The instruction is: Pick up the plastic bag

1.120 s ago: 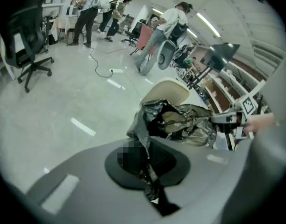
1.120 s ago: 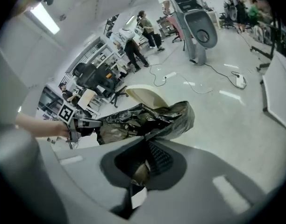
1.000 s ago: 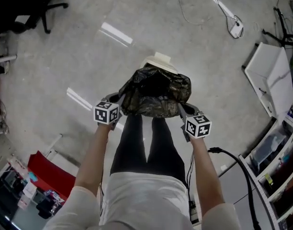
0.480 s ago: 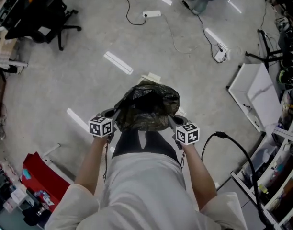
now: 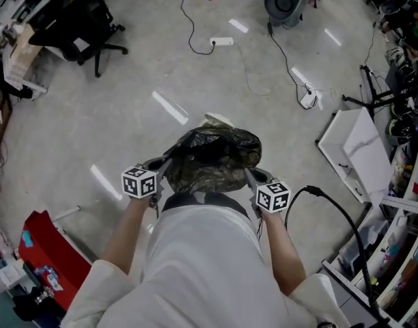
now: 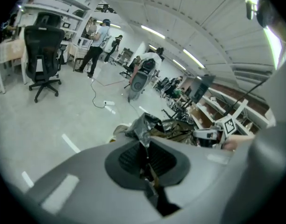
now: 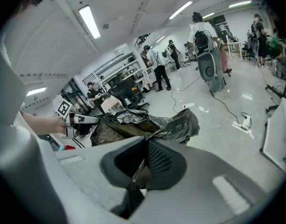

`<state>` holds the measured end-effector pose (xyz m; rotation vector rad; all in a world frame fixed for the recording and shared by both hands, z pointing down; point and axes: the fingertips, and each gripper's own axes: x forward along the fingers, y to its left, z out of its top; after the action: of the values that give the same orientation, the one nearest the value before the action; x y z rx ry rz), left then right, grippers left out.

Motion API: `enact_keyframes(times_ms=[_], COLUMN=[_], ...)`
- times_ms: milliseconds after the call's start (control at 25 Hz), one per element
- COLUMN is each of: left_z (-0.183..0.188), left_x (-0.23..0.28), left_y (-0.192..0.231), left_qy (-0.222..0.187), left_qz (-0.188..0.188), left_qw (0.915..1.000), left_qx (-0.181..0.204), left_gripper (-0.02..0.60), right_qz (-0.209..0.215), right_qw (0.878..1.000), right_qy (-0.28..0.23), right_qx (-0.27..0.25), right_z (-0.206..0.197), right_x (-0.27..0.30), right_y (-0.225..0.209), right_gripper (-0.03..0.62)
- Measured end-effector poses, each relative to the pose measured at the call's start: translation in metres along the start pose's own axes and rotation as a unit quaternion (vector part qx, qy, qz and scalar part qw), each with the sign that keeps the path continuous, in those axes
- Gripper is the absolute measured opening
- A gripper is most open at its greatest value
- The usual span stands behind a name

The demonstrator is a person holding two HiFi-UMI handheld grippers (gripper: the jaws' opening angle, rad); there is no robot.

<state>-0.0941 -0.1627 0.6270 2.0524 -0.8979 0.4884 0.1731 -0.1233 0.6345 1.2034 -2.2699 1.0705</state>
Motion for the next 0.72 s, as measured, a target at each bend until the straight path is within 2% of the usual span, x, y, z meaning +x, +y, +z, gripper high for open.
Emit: enact_keyframes(times_ms=[280, 560, 720], left_z=[0.019, 0.02, 0.017], left_x=[-0.064, -0.12, -0.144], left_y=[-0.019, -0.015, -0.013], left_qy=[-0.031, -0.05, -0.06], left_qz=[-0.038, -0.06, -0.076], left_qw=[0.998, 0.9951, 0.9925], left_qx=[0.039, 0.06, 0.075], left_gripper=[0.005, 0.005, 0.005], right_qz=[-0.037, -0.079, -0.102], right_qw=[0.997, 0.991, 0.988], right_qy=[-0.063, -0.108, -0.118], right_qx=[-0.014, -0.005, -0.022], right_z=[0.015, 0.006, -0.004], right_x=[-0.039, -0.067, -0.071], right_y=[0.05, 0.098, 0.125], right_gripper=[0.003, 0.003, 0.003])
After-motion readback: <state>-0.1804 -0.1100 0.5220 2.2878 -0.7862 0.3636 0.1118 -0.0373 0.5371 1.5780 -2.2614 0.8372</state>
